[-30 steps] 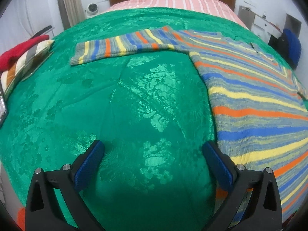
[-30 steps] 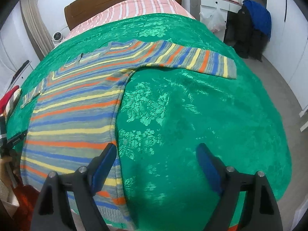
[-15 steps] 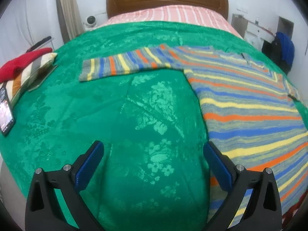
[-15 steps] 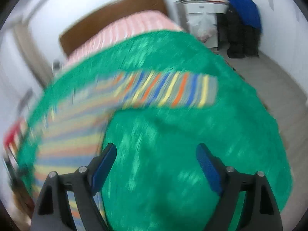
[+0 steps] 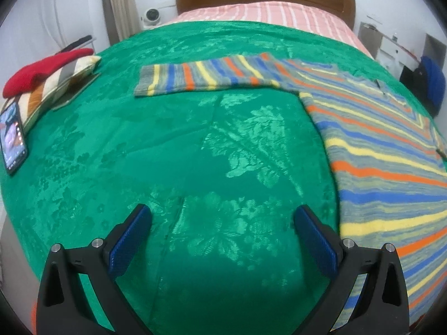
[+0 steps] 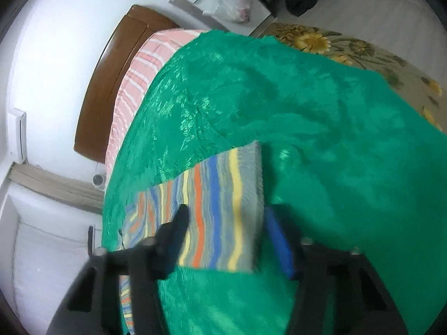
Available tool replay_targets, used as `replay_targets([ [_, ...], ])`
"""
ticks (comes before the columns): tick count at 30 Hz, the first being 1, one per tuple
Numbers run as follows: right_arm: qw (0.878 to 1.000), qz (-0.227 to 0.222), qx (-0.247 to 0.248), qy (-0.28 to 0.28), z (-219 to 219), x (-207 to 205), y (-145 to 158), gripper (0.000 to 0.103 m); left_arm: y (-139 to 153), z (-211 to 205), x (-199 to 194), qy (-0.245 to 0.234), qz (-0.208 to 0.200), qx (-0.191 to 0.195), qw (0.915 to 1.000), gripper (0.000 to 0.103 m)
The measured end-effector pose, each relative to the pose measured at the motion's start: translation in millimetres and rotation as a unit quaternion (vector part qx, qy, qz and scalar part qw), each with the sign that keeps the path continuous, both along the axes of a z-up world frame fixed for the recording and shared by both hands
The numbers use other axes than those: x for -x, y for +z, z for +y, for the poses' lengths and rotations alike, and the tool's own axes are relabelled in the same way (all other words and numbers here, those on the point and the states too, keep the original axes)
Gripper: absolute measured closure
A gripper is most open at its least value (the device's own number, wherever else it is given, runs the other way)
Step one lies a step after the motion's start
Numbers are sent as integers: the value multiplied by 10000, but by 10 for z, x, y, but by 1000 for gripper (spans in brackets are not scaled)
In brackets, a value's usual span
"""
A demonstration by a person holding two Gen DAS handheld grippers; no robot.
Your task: Fold small clothes
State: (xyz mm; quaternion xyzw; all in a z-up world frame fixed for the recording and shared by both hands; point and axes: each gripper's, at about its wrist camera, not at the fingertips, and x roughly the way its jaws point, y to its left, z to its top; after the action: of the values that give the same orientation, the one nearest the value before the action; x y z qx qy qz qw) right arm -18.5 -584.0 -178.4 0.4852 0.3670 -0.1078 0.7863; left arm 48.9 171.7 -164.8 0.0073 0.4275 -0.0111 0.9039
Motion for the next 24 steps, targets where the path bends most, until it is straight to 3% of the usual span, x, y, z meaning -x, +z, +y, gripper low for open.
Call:
replay_targets([
  [2, 9996, 270, -89, 3, -8, -67, -128, 77, -12, 11, -5, 4, 12, 36, 10000, 0],
  [3, 9992, 397, -45, 24, -1, -107, -144, 101, -13, 9, -6, -2, 7, 30, 10000, 0],
  [6, 9967, 507, 622, 135, 136, -205, 131, 101, -16, 11, 6, -21, -36, 31, 10000, 0],
  [10, 9770, 130, 1916, 925, 761, -583, 1053, 101, -29, 23, -3, 11, -76, 122, 9999, 0],
  [12, 9697, -230, 2028, 1342, 1119, -823, 1410, 101, -23, 29, -12, 22, -92, 168, 9998, 0],
  [16, 9414, -876, 2182, 2418, 2229, -1438, 1940, 101, -16, 47, 2, 0, -102, 228, 9997, 0],
  [18, 9321, -1050, 2105, 2755, 2661, -1697, 1980, 101, -22, 52, 14, -22, -102, 225, 9997, 0],
  [21, 9209, -1114, 1910, 3209, 3320, -2064, 1812, 99, -20, 41, 29, -58, -122, 189, 9997, 0],
  [23, 9213, -949, 1388, 3507, 3597, -2274, 1528, 86, -21, 41, 31, -72, -124, 191, 9997, 0],
  [24, 9227, -864, 1168, 3570, 3658, -2346, 1428, 64, -20, 45, 34, -68, -124, 203, 9997, 0],
])
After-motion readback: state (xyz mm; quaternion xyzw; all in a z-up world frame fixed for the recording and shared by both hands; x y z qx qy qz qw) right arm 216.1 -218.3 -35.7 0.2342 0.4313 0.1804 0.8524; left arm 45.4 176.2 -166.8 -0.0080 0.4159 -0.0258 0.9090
